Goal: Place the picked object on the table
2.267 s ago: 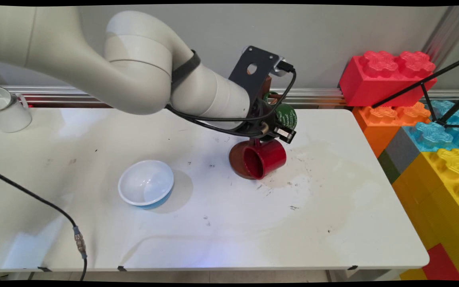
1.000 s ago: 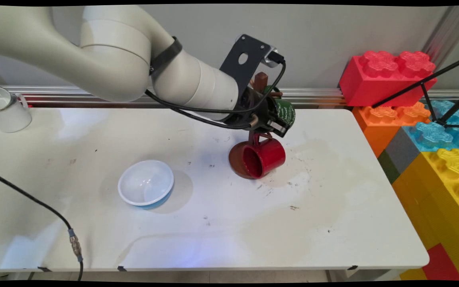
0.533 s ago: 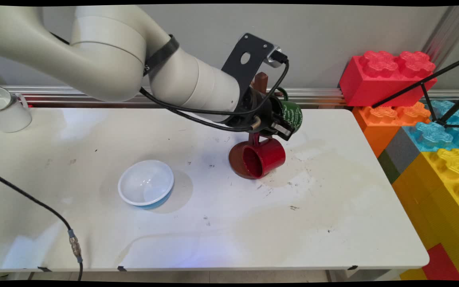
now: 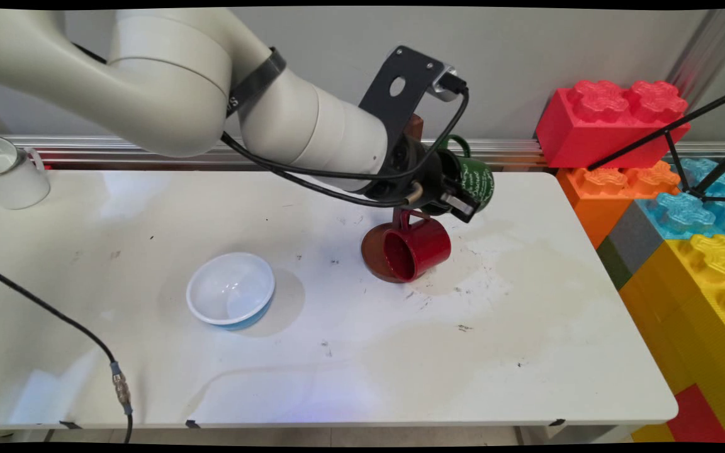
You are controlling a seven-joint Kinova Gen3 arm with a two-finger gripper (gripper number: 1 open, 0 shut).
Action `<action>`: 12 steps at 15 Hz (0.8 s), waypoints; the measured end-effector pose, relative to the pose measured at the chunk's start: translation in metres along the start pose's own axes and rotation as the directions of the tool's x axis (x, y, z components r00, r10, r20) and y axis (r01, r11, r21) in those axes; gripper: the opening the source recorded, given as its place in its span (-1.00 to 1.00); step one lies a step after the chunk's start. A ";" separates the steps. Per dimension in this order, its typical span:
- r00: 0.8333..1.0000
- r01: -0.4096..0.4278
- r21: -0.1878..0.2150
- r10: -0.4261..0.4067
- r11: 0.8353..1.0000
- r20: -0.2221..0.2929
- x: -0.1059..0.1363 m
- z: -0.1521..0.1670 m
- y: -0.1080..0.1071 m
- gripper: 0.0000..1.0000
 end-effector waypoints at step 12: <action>0.998 -0.057 -0.099 0.058 0.993 0.007 0.003 -0.028 0.012 -1.00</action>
